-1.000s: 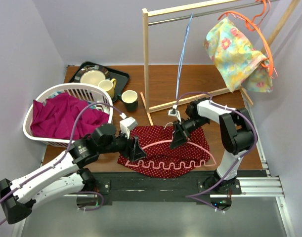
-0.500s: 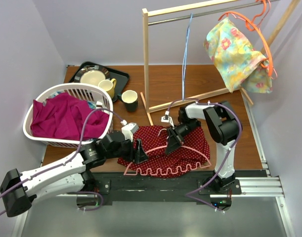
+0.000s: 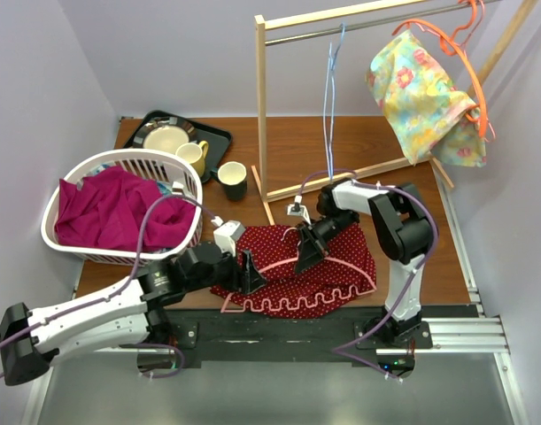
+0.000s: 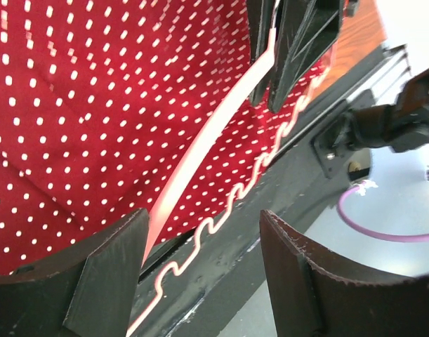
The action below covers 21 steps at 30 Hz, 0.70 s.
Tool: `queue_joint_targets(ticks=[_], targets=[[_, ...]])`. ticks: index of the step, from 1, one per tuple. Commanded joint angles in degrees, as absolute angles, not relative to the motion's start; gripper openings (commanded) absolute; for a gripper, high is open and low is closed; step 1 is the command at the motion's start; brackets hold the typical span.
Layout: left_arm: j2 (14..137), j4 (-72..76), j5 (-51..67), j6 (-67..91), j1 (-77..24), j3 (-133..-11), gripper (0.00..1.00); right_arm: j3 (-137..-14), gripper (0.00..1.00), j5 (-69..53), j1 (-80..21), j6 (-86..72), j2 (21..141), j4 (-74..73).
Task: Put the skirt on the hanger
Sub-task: Place skirt on hanger
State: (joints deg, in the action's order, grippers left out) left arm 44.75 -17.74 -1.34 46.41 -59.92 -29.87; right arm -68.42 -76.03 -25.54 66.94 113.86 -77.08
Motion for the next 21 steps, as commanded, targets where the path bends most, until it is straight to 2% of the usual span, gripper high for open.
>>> queue_joint_targets(ticks=[1,8,11,12,13,14,15,18,21], targets=[[42.6,-17.7,0.2,43.3,-61.1,-34.8,0.7,-67.9,0.0,-86.6,-25.2,68.6,104.3,-90.3],[43.9,-21.2,-3.3,34.8,-61.1,-43.5,0.7,-63.4,0.0,-85.0,-23.3,65.3,94.0,-87.8],[43.0,-21.4,-5.9,32.0,-61.0,-46.8,0.71,-58.2,0.0,-81.4,-22.5,44.5,84.3,-71.3],[43.0,-21.5,-6.7,31.5,-61.0,-47.5,0.71,-55.8,0.0,-79.1,-22.3,35.4,81.4,-54.7],[43.2,-21.7,-7.0,31.1,-61.0,-48.5,0.71,-52.7,0.0,-75.5,-22.3,10.5,78.0,-42.6],[43.4,-21.8,-7.1,30.8,-61.0,-48.9,0.71,-44.0,0.0,-68.1,-22.2,0.5,69.2,-29.8],[43.7,-21.7,-6.9,30.8,-61.0,-49.0,0.71,-41.2,0.0,-67.2,-22.3,-6.8,66.6,-14.3],[44.7,-20.7,-5.5,32.4,-61.0,-48.3,0.71,-45.6,0.0,-67.9,-22.8,-3.5,69.5,-21.4],[45.3,-20.2,-4.0,35.3,-61.0,-46.6,0.7,-44.7,0.0,-69.1,-23.0,-9.7,75.3,-13.7]])
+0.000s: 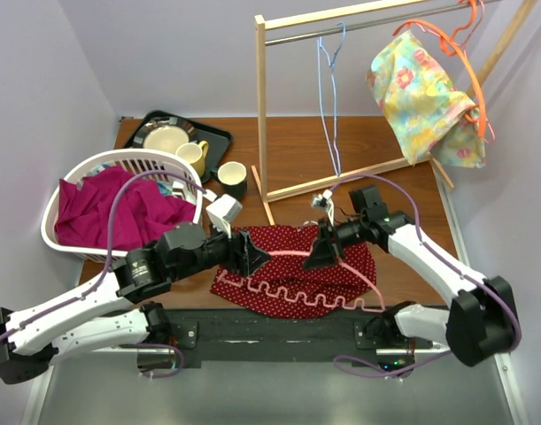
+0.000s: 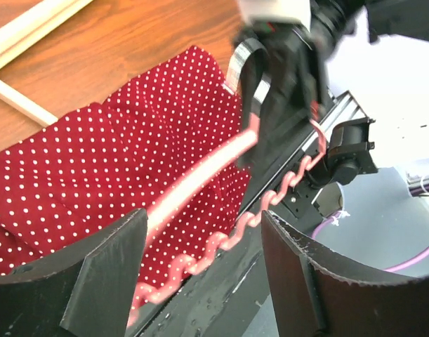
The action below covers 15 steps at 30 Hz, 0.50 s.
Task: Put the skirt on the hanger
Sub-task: Place skirt on hanger
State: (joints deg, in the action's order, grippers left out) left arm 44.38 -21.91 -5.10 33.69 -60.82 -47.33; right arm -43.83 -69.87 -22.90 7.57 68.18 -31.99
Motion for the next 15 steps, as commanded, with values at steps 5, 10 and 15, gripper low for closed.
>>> queue_joint_targets(ticks=[5,10,15], targets=[[44.9,-19.2,-2.2,40.1,-61.1,-43.0,0.67,-48.2,0.0,-70.9,-23.6,-6.9,84.5,-17.2],[45.2,-18.4,-0.3,42.6,-61.1,-39.0,0.66,-47.9,0.0,-69.6,-26.5,-9.3,85.3,-13.9],[49.7,-17.9,0.2,46.6,-61.3,-36.4,0.65,-48.6,0.0,-68.2,-28.5,-10.5,89.5,-12.3]])
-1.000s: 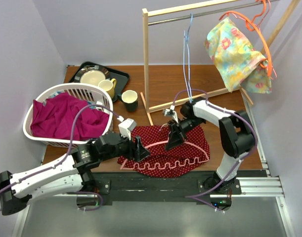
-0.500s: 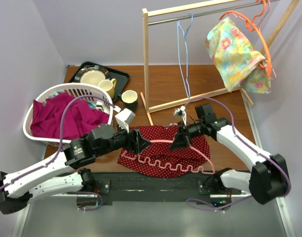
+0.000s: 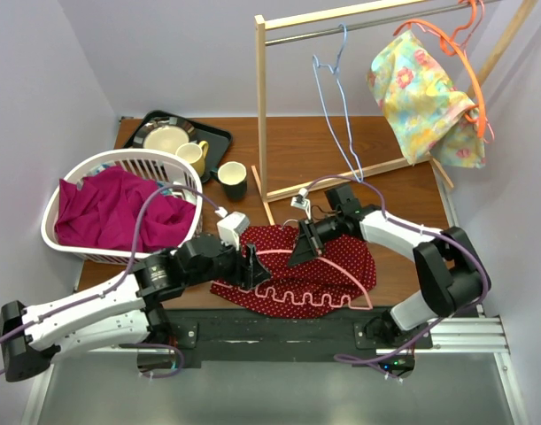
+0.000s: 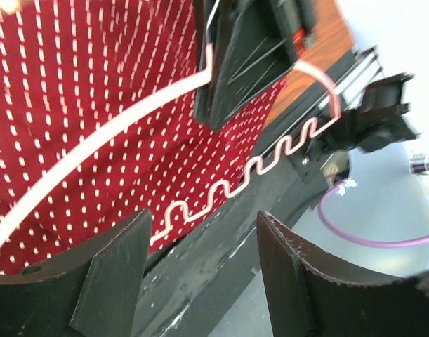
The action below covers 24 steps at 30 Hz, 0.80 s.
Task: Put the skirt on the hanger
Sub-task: Place skirt on hanger
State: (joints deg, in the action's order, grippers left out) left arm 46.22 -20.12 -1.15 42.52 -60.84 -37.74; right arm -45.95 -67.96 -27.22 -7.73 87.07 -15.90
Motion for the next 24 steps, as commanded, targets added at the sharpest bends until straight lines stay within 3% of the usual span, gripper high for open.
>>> queue_joint_targets(ticks=[1,9,24], targets=[[50.7,-18.7,-1.9,47.3,-61.5,-36.6,0.65,-48.7,0.0,-68.1,-28.7,-10.5,90.3,-12.3],[59.2,-23.8,-14.4,53.7,-61.5,-35.9,0.63,-48.9,0.0,-66.4,-30.0,-9.2,93.0,-12.8],[70.2,-21.8,-21.0,56.9,-61.2,-34.3,0.63,-49.3,0.0,-65.7,-30.1,-7.7,95.1,-13.5]])
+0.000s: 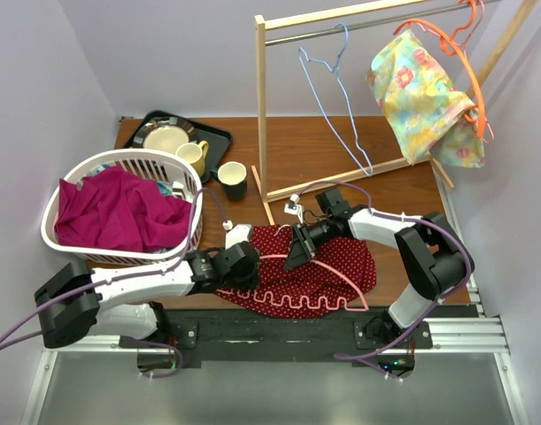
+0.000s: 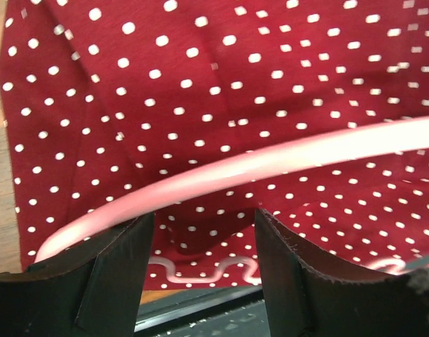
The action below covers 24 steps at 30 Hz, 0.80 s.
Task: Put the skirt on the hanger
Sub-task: Place skirt on hanger
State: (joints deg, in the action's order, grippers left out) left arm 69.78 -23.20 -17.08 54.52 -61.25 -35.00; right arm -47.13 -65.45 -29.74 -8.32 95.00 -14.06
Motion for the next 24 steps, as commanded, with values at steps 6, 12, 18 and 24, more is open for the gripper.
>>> queue_joint_targets(ticks=[6,12,18,24], targets=[[71.5,-16.5,-17.4,56.0,-59.2,-32.1,0.56,-49.4,0.0,-65.7,-30.1,-7.5,95.1,-13.6],[69.9,-12.8,-14.3,54.8,-57.4,-30.3,0.21,-49.5,0.0,-65.6,-30.0,-7.0,94.7,-14.1],[63.4,-18.4,-13.3,52.3,-57.4,-37.3,0.02,-50.0,0.0,-65.3,-29.6,-6.0,94.5,-15.2],[59.3,-24.6,-8.1,50.2,-57.3,-42.4,0.0,-50.1,0.0,-65.7,-27.8,-5.0,93.4,-15.6]])
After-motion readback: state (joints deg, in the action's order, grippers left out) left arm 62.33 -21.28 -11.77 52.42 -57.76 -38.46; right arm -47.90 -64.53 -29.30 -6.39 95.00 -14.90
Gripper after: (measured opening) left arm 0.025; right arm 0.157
